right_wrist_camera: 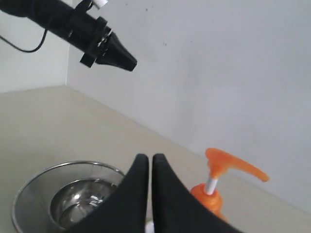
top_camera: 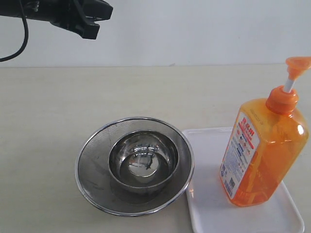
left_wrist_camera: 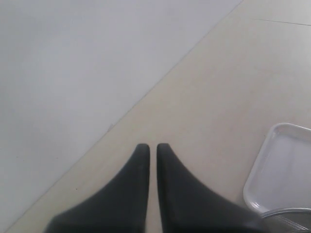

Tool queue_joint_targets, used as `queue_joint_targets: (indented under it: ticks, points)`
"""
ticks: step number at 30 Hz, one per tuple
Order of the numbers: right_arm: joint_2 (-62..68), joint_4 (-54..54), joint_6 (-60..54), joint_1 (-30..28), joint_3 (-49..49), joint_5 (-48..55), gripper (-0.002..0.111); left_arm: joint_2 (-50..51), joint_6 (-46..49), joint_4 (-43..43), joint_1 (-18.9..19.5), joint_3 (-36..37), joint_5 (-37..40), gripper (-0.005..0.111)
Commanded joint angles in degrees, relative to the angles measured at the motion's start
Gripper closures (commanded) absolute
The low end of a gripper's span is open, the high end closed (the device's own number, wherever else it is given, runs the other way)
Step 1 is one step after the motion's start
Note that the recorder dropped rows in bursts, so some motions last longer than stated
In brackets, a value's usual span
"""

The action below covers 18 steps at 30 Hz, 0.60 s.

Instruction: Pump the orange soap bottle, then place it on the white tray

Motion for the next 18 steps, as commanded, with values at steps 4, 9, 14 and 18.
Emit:
queue_joint_targets:
  ticks: [4,9,14,18]
  points:
    - [-3.77,3.04,-0.76,-13.78,6.26,-0.24,0.108,-0.47,-0.42,-0.35,0.13,-0.26,-1.19,0.102]
    - [-3.77,3.78,-0.61,-23.82,10.36,-0.77,0.108,-0.47,-0.42,-0.35,0.13,-0.26,-1.41,0.102]
    - [-3.77,3.78,1.29,-33.12,14.67,-2.90,0.108,-0.47,-0.42,-0.35,0.13,-0.26,-1.56,0.102]
    - [-3.77,3.45,1.83,-37.50,18.92,-5.15,0.108,-0.47,-0.42,-0.35,0.13,-0.26,-1.56,0.102]
